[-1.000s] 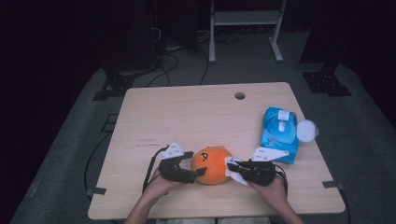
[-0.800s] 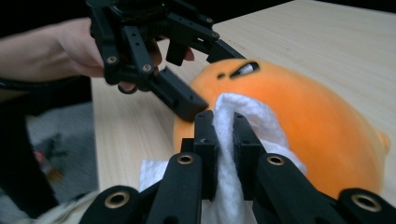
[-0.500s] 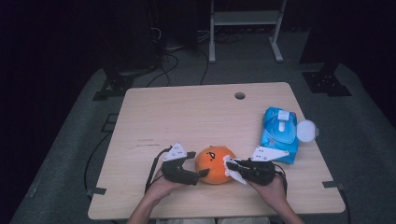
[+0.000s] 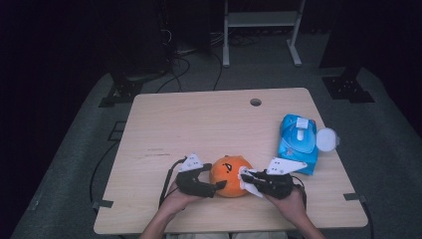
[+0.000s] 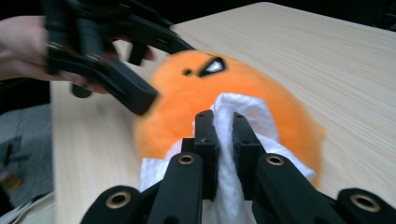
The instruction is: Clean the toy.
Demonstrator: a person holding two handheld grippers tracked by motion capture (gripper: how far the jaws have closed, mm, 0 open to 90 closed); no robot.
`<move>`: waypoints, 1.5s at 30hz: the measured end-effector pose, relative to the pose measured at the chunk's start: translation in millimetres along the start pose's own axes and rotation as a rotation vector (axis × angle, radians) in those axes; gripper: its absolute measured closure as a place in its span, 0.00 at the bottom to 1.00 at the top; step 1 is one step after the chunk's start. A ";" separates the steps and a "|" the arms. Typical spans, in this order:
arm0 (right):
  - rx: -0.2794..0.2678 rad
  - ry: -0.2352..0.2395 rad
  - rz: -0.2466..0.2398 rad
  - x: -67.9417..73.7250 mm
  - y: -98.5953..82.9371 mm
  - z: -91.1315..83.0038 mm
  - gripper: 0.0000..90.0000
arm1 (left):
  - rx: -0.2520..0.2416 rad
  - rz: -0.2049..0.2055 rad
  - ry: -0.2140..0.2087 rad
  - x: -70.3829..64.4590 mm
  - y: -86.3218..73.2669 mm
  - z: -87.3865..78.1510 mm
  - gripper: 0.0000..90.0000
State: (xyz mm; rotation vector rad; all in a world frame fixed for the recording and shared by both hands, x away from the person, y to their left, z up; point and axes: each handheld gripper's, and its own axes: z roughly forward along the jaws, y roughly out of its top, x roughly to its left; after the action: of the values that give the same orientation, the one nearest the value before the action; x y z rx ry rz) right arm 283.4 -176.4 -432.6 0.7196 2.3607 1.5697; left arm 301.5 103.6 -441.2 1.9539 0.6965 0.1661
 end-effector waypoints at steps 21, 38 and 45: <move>-0.040 0.098 -0.086 29.5 22.6 7.6 0.92 | 0.034 0.482 0.087 -52.6 4.7 8.7 0.33; -0.019 0.002 -0.045 17.2 15.5 1.7 0.92 | 0.019 0.296 0.058 -32.7 3.6 4.1 0.29; -0.014 -0.036 0.031 1.6 4.0 -4.8 0.92 | -0.055 0.289 0.050 -36.5 9.2 3.2 0.20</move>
State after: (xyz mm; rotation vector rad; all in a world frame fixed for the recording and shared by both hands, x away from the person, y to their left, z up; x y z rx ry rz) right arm 281.0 -178.2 -426.9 0.7783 2.3215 1.5703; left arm 276.4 78.6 -428.2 1.9951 0.4331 0.4084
